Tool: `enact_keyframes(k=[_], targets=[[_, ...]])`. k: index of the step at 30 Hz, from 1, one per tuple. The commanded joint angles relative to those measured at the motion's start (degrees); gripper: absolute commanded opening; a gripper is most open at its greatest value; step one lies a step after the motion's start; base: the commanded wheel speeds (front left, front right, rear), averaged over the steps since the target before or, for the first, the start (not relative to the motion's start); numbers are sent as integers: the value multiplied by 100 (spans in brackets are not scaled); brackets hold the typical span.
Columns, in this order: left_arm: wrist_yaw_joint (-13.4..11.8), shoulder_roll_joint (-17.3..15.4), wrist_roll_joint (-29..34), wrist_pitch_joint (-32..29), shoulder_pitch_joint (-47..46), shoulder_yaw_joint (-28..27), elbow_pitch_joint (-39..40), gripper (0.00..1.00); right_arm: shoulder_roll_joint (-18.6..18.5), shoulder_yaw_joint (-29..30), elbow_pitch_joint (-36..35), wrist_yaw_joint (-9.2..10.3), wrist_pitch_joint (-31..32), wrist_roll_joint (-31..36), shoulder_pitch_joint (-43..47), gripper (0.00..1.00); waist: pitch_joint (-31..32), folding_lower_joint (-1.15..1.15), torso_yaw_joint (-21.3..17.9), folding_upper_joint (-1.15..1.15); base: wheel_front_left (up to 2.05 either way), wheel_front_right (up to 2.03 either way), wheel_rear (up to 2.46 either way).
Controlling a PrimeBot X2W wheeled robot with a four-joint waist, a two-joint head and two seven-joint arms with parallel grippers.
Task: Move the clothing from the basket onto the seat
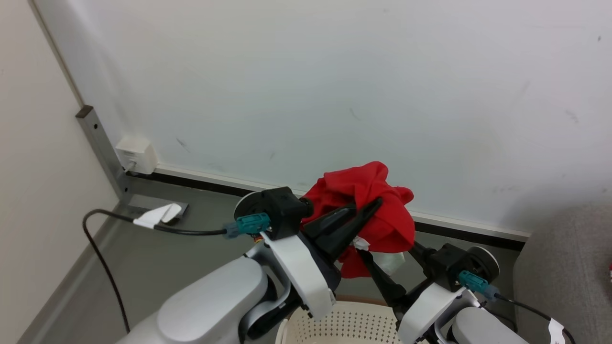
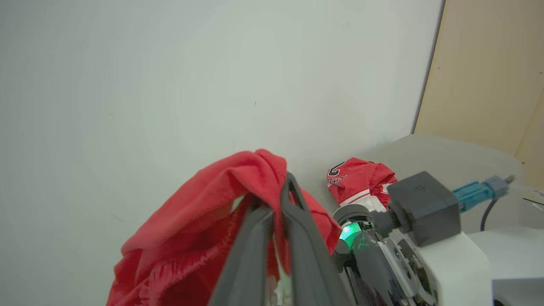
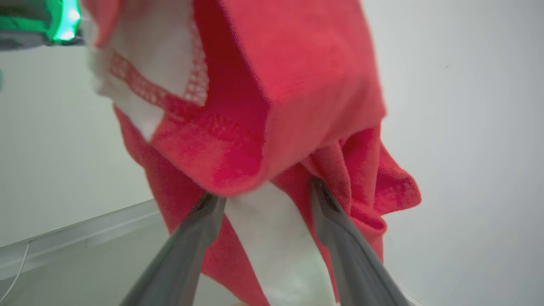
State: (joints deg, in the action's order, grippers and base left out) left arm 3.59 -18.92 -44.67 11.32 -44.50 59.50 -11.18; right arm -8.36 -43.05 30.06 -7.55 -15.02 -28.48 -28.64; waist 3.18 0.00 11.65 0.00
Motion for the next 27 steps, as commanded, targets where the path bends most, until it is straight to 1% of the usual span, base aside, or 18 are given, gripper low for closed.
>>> enact_keyframes(k=[1,7,14,22,27], targets=[[30,26,-4,-36,67,30,62,0,30,68,130,13,-11,24,-32,100,4,0,101,0,0,0,0],[83,140,-87,-138,114,185,252,0,158,199,611,13,-11,67,-113,100,19,0,332,0,0,0,0],[115,199,-145,-238,145,311,366,0,311,261,916,13,-11,65,-245,100,59,0,505,0,0,0,0],[110,166,-198,-256,166,316,378,0,353,280,1034,13,-11,61,-320,100,87,0,582,0,0,0,0],[85,148,-238,-236,169,297,380,0,362,218,961,13,-11,60,-343,100,82,0,578,0,0,0,0]])
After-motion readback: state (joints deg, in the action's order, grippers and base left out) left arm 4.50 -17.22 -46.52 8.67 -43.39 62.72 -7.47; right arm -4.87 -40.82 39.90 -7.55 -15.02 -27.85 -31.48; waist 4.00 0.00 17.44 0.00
